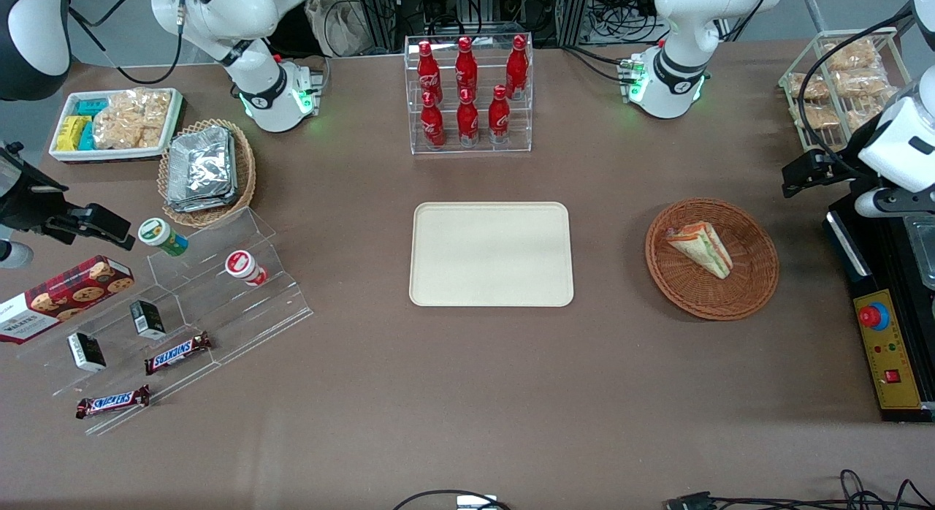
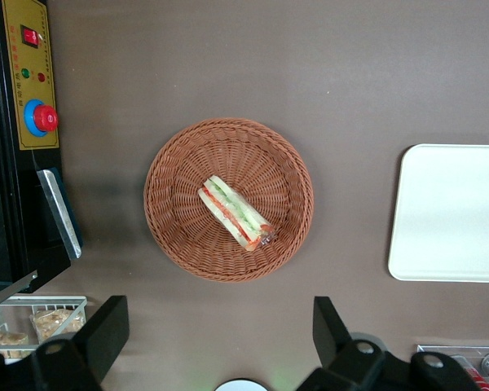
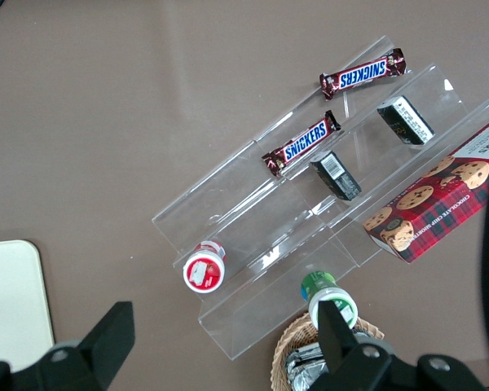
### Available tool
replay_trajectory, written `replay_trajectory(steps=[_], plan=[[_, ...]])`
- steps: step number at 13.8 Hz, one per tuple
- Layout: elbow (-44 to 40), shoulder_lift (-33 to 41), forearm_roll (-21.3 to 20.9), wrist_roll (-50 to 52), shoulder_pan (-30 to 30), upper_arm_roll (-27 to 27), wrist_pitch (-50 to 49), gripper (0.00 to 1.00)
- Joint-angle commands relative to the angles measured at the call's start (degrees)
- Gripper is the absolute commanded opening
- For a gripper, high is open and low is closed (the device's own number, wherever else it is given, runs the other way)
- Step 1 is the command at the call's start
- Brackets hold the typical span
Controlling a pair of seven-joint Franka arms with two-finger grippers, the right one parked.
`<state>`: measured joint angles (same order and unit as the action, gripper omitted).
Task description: Place sandwich from basket to tray
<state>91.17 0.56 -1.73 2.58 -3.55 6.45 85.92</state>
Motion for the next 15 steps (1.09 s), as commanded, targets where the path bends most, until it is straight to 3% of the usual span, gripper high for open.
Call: replay_trajectory(steps=[1, 7, 15], plan=[[-1.17, -0.39, 0.23, -0.38, 0.21, -0.30, -0.23, 1.00], [1.45, -1.18, -0.91, 0.67, 0.21, -0.39, 0.90, 1.00], [22.79, 5.49, -0.82, 11.38, -1.11, -0.48, 17.76, 1.00]])
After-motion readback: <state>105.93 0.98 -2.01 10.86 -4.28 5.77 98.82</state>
